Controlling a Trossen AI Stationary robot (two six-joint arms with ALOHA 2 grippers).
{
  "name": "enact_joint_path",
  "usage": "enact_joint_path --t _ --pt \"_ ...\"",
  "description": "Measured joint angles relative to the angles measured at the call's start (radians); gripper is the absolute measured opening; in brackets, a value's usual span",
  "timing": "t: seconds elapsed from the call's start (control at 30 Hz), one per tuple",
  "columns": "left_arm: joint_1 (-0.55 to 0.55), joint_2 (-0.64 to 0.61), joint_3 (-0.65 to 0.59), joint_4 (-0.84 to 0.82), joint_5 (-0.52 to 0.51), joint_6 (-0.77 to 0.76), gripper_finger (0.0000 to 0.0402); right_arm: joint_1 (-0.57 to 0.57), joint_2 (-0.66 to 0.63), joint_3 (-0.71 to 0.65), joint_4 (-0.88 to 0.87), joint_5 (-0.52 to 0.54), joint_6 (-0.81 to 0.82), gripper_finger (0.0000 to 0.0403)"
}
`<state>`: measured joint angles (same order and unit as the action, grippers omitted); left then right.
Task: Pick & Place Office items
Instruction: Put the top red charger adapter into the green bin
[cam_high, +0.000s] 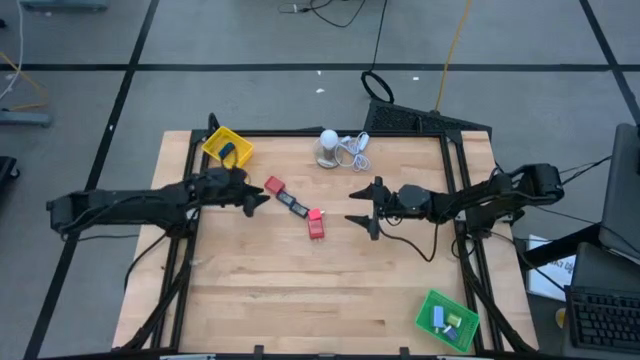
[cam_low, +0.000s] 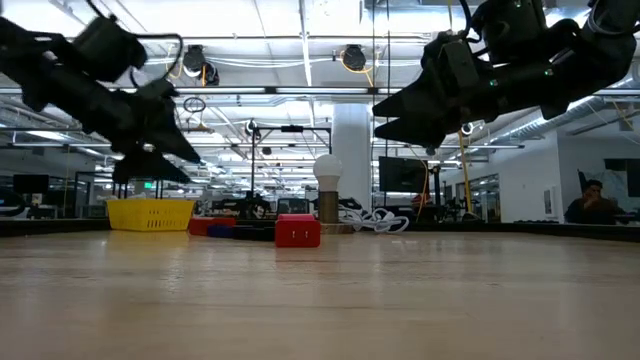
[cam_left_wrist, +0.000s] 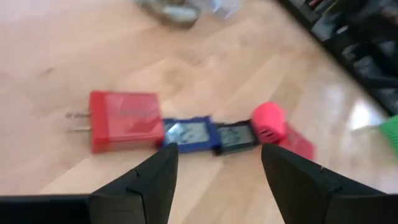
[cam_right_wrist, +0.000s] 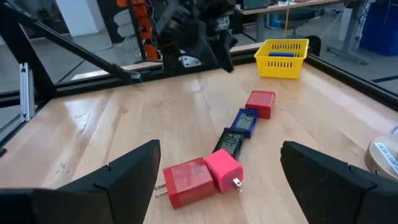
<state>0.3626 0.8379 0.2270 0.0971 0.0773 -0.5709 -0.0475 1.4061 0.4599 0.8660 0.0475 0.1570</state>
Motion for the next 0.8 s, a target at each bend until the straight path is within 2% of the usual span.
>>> enact_joint_path --t 0.1,0.2,0.33,0.43,0.57,0.7,0.8 --pt "0.013 0.096 0.058 -0.024 0.000 0.039 0.0234 0.000 0.000 0.000 0.002 0.001 0.000 0.0318" --pt "0.023 0.172 0.146 -0.089 -0.025 0.169 0.0234 0.000 0.000 0.000 0.008 0.001 0.008 0.0318" --pt "0.023 0.274 0.268 -0.190 -0.116 0.449 0.0234 0.000 0.000 0.000 0.009 0.001 0.014 0.0318" --pt "0.023 0.344 0.332 -0.252 -0.135 0.665 0.0234 0.003 0.000 0.000 0.008 0.000 0.020 0.0318" --pt "0.022 0.437 0.368 -0.276 -0.139 0.882 0.0234 0.003 0.000 0.000 0.008 0.000 0.040 0.0318" --pt "0.023 0.526 0.373 -0.266 -0.143 1.002 0.0234 0.003 0.000 0.000 0.005 -0.015 0.040 0.0318" --pt "0.022 0.580 0.373 -0.258 -0.218 1.059 0.0234 0.003 0.000 0.000 0.006 -0.045 0.041 0.0318"
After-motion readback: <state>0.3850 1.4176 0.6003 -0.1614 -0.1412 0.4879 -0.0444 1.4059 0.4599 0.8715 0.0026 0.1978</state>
